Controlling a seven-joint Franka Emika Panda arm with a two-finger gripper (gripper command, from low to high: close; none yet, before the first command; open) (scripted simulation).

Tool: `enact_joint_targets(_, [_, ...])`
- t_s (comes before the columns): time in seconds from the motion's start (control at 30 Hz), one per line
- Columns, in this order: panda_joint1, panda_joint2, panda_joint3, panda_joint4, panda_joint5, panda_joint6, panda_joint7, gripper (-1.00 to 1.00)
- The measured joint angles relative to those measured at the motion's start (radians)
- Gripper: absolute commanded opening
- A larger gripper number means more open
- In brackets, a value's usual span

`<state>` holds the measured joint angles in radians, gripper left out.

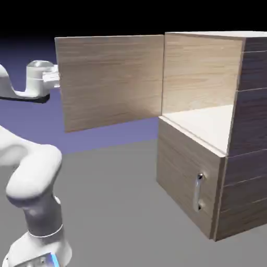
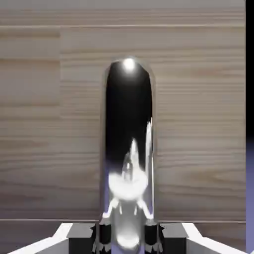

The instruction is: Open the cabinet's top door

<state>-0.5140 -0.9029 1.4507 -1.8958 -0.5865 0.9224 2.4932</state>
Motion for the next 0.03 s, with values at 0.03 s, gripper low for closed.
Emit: enact_joint_targets(0.03, [-0.036,-0.009,0.020,0.034,0.007,-0.019,-0.009,-1.00])
